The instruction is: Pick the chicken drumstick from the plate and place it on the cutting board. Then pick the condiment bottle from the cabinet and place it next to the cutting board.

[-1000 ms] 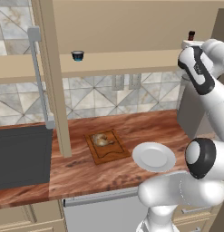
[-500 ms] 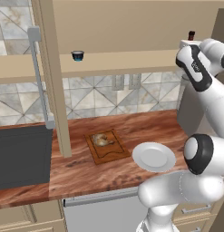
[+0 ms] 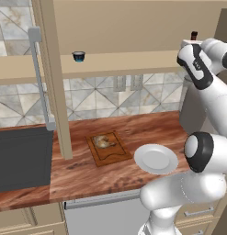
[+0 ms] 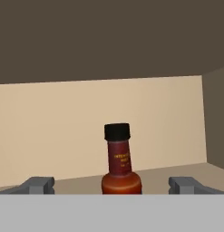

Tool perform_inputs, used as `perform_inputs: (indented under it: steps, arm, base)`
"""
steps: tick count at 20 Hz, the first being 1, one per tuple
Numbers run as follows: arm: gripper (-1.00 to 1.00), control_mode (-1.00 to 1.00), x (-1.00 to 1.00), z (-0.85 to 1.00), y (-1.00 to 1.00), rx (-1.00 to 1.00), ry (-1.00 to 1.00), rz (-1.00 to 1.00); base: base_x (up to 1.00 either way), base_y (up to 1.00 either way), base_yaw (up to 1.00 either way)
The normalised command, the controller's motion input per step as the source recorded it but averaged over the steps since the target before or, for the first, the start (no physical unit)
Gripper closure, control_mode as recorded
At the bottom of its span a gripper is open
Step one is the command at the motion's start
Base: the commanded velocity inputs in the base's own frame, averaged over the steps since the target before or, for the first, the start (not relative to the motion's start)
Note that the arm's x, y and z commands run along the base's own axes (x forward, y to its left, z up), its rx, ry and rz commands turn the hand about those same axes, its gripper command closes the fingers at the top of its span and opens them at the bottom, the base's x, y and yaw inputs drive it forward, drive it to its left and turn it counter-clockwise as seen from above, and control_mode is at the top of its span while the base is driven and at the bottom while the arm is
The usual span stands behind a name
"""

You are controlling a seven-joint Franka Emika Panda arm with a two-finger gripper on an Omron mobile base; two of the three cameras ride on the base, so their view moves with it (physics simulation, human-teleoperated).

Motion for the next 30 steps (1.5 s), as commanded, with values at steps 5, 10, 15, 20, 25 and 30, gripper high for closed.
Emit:
perform_inputs:
  steps: [5,10,15,20,25,30]
  arm:
    - [-1.0,-1.0,0.08,-0.01,-0.02,0.0,0.0,0.0]
    - [-1.0,-1.0,0.1,-0.01,-0.02,0.0,0.0,0.0]
    - [-1.0,-1.0,0.09,-0.01,-0.02,0.0,0.0,0.0]
    - [-1.0,-1.0,0.08,-0.01,-0.03,0.0,0.0,0.0]
    - [-1.0,-1.0,0.08,-0.01,-0.04,0.0,0.0,0.0]
    - [-1.0,-1.0,0.11,-0.02,-0.04,0.0,0.0,0.0]
  base:
    - [0.0,0.0,0.0]
    - [0.0,0.0,0.0]
    - [0.0,0.0,0.0]
    - [0.0,0.0,0.0]
    - [0.0,0.0,0.0]
    - [0.0,0.0,0.0]
